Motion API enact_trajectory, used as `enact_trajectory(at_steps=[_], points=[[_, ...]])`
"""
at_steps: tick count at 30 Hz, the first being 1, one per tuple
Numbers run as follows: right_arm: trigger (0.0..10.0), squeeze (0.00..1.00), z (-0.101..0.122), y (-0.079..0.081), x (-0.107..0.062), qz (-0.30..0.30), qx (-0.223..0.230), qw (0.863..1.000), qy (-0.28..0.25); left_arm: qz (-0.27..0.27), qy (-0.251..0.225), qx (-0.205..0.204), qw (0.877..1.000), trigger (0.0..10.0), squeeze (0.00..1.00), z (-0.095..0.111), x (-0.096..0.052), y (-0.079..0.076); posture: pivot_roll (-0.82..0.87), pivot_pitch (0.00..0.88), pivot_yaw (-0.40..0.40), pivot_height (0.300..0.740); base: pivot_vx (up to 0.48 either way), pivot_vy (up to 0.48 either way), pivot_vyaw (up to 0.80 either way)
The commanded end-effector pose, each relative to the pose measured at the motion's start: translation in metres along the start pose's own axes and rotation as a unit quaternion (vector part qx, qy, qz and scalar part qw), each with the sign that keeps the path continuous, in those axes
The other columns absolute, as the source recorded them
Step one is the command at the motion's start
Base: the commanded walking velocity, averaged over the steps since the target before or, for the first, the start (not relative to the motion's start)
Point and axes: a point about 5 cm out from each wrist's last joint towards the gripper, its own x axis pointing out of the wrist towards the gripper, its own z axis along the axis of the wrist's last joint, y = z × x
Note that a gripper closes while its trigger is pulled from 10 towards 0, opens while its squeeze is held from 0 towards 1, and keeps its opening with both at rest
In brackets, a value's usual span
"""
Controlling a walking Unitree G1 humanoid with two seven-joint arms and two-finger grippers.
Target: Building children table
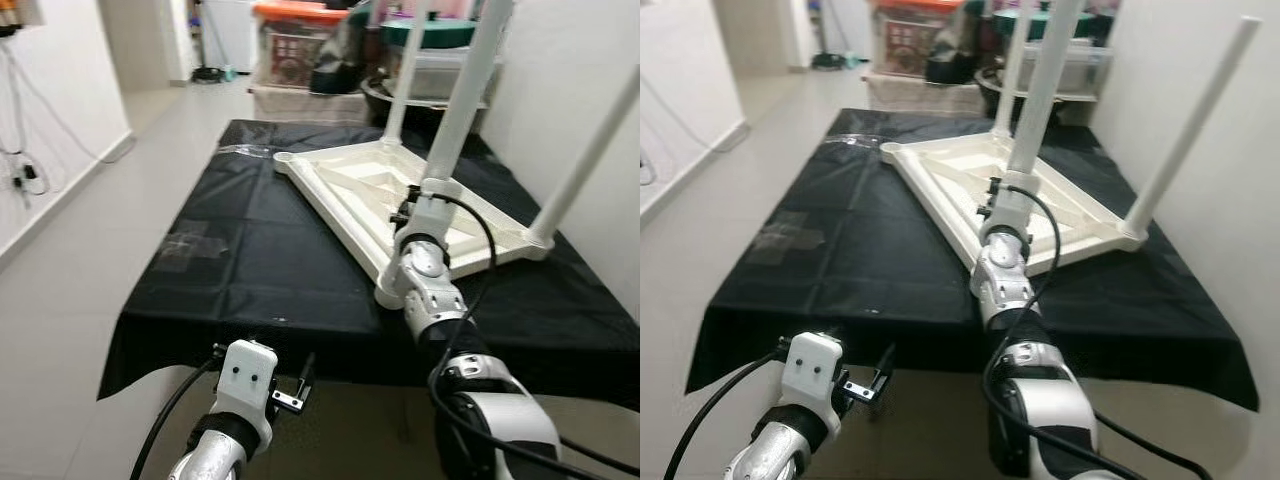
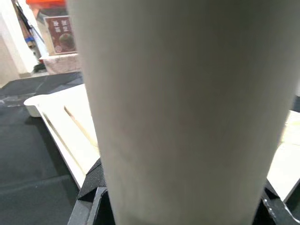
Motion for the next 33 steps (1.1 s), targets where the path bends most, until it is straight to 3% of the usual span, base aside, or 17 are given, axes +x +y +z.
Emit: enact_trajectory(at_steps=[1,2,4,5,6,10,11,12,15,16,18,19,21,22,23,32,33], points=[[10.0,0.00,0.003,0.015,-0.001,0.035,0.038,0.999,0.004,-0.002,0.008,0.002,1.000,10.0,0.00,-0.003,0.000,-0.001,0.11,0.037,-0.087,0.740,0.000,0.000,0.00],[10.0,1.00,0.003,0.023,-0.003,0.074,0.053,0.996,-0.002,-0.002,0.008,0.002,1.000,10.0,0.00,-0.003,0.000,-0.001,0.11,0.043,-0.086,0.740,0.000,0.000,0.00],[10.0,1.00,0.006,0.030,-0.005,0.110,0.057,0.992,-0.019,-0.001,0.008,0.002,1.000,10.0,0.00,-0.003,0.000,0.000,0.11,0.040,-0.085,0.740,0.000,0.000,0.00],[10.0,0.00,0.007,0.042,-0.008,0.215,0.116,0.970,-0.004,-0.001,0.009,0.001,1.000,10.0,0.00,-0.004,0.001,0.000,0.11,0.041,-0.083,0.740,0.000,0.000,0.00],[10.0,0.00,0.007,0.044,-0.009,0.238,0.133,0.962,0.002,-0.001,0.009,0.001,1.000,10.0,0.00,-0.004,0.001,0.000,0.11,0.041,-0.083,0.740,0.000,0.000,0.00],[10.0,0.00,0.007,0.046,-0.009,0.246,0.142,0.959,0.007,-0.001,0.009,0.001,1.000,10.0,0.00,-0.004,0.001,0.000,0.11,0.041,-0.083,0.740,0.000,0.000,0.00],[10.0,0.00,0.006,0.045,-0.012,0.353,0.104,0.930,0.016,-0.001,0.009,0.001,1.000,10.0,0.00,-0.004,0.001,0.000,0.11,0.041,-0.081,0.740,0.000,0.000,0.00],[10.0,0.00,0.006,0.045,-0.012,0.353,0.104,0.930,0.016,-0.001,0.009,0.001,1.000,10.0,0.00,-0.004,0.001,0.000,0.11,0.041,-0.081,0.740,0.000,0.000,0.00],[10.0,0.00,0.003,0.034,-0.023,0.554,0.028,0.831,0.053,-0.003,0.008,0.001,1.000,10.0,0.00,-0.004,0.002,0.000,0.10,0.041,-0.082,0.740,0.000,0.000,0.00],[10.0,0.00,0.003,0.034,-0.023,0.554,0.028,0.831,0.053,-0.003,0.008,0.001,1.000,10.0,0.00,-0.004,0.002,0.000,0.10,0.041,-0.082,0.740,0.000,0.000,0.00],[10.0,0.00,0.005,0.029,-0.025,0.597,0.011,0.800,0.065,-0.003,0.007,0.001,1.000,10.0,0.00,-0.004,0.003,0.000,0.11,0.040,-0.083,0.740,0.000,0.000,0.00],[10.0,0.00,0.005,0.029,-0.025,0.597,0.011,0.800,0.065,-0.003,0.007,0.001,1.000,10.0,0.00,-0.004,0.003,0.000,0.11,0.040,-0.083,0.740,0.000,0.000,0.00],[10.0,0.00,0.010,0.030,-0.029,0.660,-0.029,0.746,0.078,-0.004,0.002,0.001,1.000,10.0,0.00,-0.003,0.003,-0.001,0.11,0.041,-0.088,0.740,0.000,0.000,0.00],[10.0,0.00,0.011,0.032,-0.030,0.677,-0.038,0.731,0.081,-0.004,0.001,0.000,1.000,10.0,0.00,-0.003,0.003,-0.001,0.11,0.040,-0.089,0.740,0.000,0.000,0.00],[10.0,0.00,0.012,0.033,-0.031,0.685,-0.042,0.723,0.082,-0.004,0.000,0.000,1.000,10.0,0.00,-0.003,0.003,-0.001,0.11,0.040,-0.089,0.740,0.000,0.000,0.00],[10.0,0.00,0.012,0.040,-0.033,0.690,-0.034,0.719,0.076,-0.003,0.000,0.000,1.000,10.0,0.00,-0.003,0.003,-0.001,0.10,0.021,-0.091,0.740,0.000,0.000,0.00],[0.0,0.00,0.008,0.046,-0.036,0.687,-0.027,0.722,0.071,-0.003,0.001,0.000,1.000,10.0,0.00,-0.005,0.003,-0.001,0.10,0.003,-0.090,0.740,0.000,0.000,0.00]])
